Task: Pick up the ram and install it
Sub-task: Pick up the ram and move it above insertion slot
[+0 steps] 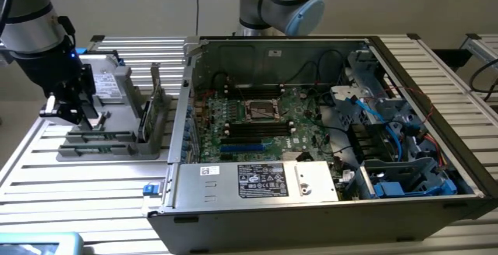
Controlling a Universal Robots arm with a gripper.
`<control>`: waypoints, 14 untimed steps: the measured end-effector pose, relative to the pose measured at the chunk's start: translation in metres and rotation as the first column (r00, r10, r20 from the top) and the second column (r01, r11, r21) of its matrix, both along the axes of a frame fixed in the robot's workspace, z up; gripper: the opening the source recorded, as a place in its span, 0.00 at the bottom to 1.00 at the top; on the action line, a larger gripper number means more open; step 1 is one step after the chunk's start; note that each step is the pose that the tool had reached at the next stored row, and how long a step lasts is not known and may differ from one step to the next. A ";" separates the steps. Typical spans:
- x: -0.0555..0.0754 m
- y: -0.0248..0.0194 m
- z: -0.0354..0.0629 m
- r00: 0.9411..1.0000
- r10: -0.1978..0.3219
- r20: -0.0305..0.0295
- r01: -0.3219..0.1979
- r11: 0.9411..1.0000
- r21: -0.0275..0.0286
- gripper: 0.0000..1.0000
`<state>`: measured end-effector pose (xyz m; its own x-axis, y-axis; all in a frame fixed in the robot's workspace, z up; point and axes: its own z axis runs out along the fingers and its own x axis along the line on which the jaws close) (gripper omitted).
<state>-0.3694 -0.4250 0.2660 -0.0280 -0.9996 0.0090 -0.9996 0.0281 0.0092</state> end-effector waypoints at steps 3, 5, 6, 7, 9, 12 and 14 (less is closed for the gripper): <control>0.000 -0.0003 -0.0053 1.000 -0.001 0.002 0.001 1.000 0.000 0.39; 0.000 -0.0006 -0.0086 1.000 -0.002 0.004 0.002 1.000 0.000 0.39; 0.000 -0.0007 -0.0102 1.000 -0.003 0.005 0.003 1.000 0.000 0.39; 0.000 -0.0009 -0.0118 1.000 -0.004 0.006 0.004 1.000 0.000 0.39; 0.000 -0.0013 -0.0144 1.000 -0.005 0.009 0.005 1.000 -0.001 0.39; 0.000 -0.0025 -0.0180 1.000 -0.007 0.012 0.007 1.000 -0.003 0.39; 0.000 -0.0035 -0.0200 1.000 -0.008 0.012 0.008 1.000 -0.007 0.39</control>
<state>-0.3693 -0.4285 0.2460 -0.0360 -0.9992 0.0155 -0.9993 0.0359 -0.0034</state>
